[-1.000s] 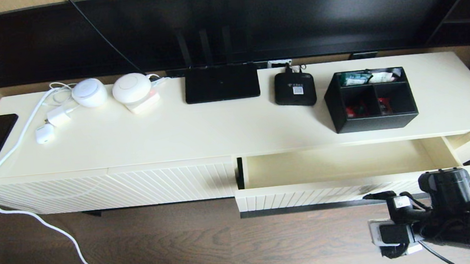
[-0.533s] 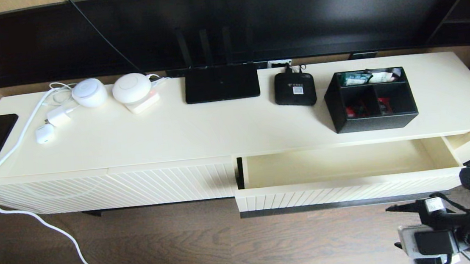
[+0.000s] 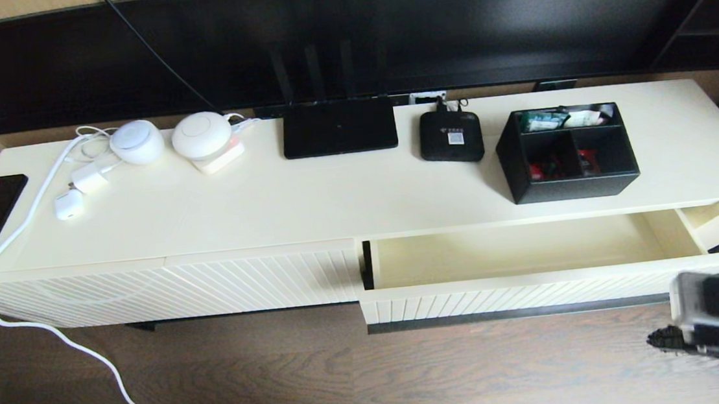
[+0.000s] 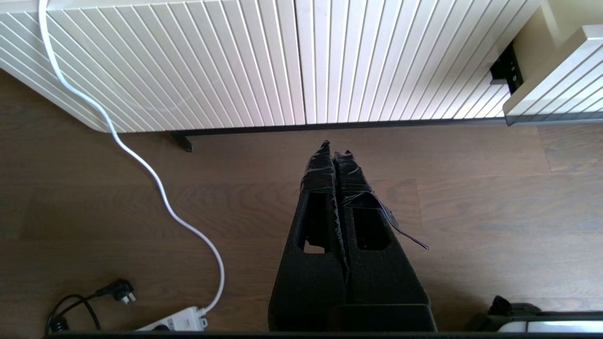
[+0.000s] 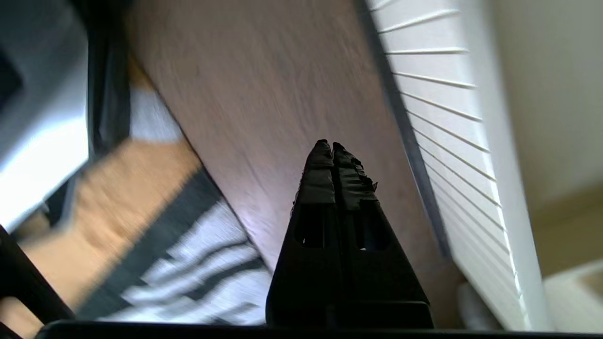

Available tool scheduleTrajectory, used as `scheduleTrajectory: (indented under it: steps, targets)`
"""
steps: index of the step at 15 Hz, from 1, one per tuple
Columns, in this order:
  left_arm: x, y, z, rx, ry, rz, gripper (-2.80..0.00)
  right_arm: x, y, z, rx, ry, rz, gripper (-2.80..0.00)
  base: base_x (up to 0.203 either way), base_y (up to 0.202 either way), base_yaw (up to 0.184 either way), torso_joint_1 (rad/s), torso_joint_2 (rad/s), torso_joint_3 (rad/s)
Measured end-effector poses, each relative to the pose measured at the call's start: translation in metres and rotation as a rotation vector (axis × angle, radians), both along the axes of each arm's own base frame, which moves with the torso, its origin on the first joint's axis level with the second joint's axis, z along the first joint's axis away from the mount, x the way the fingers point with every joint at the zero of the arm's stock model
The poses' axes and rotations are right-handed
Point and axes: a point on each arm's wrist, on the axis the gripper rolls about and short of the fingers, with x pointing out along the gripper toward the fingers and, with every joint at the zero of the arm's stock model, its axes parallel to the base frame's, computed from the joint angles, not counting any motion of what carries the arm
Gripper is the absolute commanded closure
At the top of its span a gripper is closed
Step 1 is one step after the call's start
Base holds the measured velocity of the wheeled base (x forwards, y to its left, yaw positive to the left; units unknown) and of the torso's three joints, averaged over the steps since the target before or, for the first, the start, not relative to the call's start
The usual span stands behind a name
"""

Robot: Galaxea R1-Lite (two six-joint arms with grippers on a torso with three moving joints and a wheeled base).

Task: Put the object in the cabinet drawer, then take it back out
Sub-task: Open the drawer

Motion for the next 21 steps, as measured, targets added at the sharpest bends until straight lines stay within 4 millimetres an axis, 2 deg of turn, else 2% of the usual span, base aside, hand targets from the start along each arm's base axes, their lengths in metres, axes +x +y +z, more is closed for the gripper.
scheduleTrajectory:
  steps: [2,4,10,14,18,21]
  targets:
    - [0.000,0.000,0.000,0.000,0.000,0.000,0.00,0.014,0.003,0.019,0.149,0.012,-0.172,0.00,0.000,0.000,0.000,0.000,0.00,0.000]
    - [0.000,0.000,0.000,0.000,0.000,0.000,0.00,0.032,0.006,0.029,0.247,0.035,-0.338,0.00,0.000,0.000,0.000,0.000,0.00,0.000]
    - [0.000,0.000,0.000,0.000,0.000,0.000,0.00,0.090,0.025,0.030,0.423,0.099,-0.702,0.00,0.000,0.000,0.000,0.000,0.00,0.000]
    - [0.000,0.000,0.000,0.000,0.000,0.000,0.00,0.117,0.044,0.027,0.481,0.130,-0.756,0.00,0.000,0.000,0.000,0.000,0.00,0.000]
    - [0.000,0.000,0.000,0.000,0.000,0.000,0.00,0.133,0.052,0.013,0.456,0.131,-0.810,0.00,0.000,0.000,0.000,0.000,0.00,0.000]
    - [0.000,0.000,0.000,0.000,0.000,0.000,0.00,0.147,0.058,0.010,0.483,0.110,-0.851,0.00,0.000,0.000,0.000,0.000,0.00,0.000]
